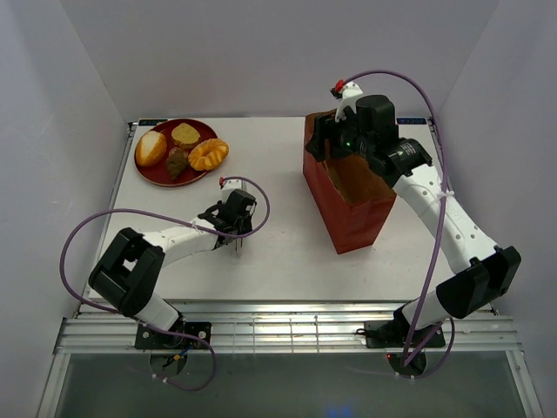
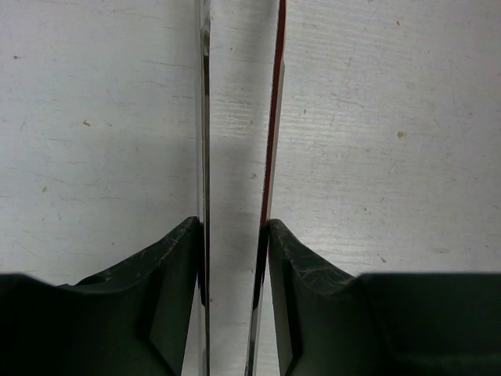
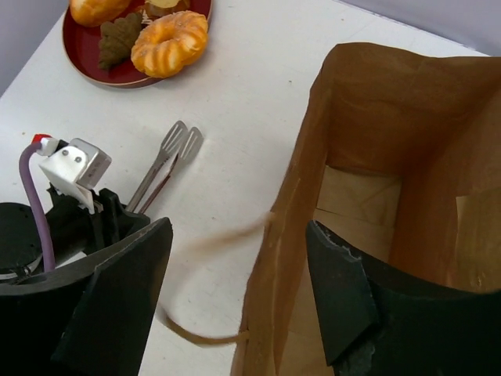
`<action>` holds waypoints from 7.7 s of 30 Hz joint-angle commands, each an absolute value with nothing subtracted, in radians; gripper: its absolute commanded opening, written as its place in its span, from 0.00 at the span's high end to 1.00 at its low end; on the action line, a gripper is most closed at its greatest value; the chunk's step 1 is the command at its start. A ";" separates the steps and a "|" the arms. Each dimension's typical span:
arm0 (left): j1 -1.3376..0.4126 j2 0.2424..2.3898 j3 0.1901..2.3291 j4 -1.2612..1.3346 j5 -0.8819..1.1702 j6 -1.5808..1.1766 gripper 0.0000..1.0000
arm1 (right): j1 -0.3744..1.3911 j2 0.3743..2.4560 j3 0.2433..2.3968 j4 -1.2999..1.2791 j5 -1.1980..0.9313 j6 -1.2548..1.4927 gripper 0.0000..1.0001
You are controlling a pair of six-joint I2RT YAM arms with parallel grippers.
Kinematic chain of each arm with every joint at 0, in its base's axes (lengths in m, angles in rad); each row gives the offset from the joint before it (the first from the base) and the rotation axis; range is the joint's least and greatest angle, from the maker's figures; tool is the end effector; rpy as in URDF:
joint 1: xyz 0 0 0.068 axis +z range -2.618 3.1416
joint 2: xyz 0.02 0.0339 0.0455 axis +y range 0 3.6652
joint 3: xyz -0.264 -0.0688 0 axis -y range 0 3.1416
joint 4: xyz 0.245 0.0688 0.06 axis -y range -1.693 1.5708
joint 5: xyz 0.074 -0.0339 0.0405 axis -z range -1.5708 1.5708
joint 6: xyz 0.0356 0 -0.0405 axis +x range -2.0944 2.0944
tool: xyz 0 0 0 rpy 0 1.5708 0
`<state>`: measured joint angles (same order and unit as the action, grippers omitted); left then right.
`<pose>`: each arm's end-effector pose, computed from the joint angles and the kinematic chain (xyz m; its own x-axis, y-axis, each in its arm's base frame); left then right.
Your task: Place the fake bread into the paper bag
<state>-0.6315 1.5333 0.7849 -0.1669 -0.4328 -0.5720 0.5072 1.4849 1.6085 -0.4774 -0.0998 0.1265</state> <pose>0.2471 -0.1623 0.1703 -0.7164 -0.0848 -0.6925 -0.0693 0.9963 -0.0504 0.2917 0.1662 0.4284 -0.3717 -0.0629 -0.9262 -0.5223 0.8390 0.1526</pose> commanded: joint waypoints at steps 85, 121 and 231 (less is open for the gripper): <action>0.149 1.520 0.535 0.669 0.795 -1.434 0.44 | 0.511 0.954 1.463 -0.643 0.178 0.140 0.02; 0.169 1.859 0.511 1.206 0.775 -1.713 0.42 | 0.511 0.993 1.486 -0.643 0.202 0.126 0.02; -0.465 0.937 1.129 -0.219 0.655 -0.770 0.96 | 0.336 1.186 1.552 -0.661 0.371 0.156 0.02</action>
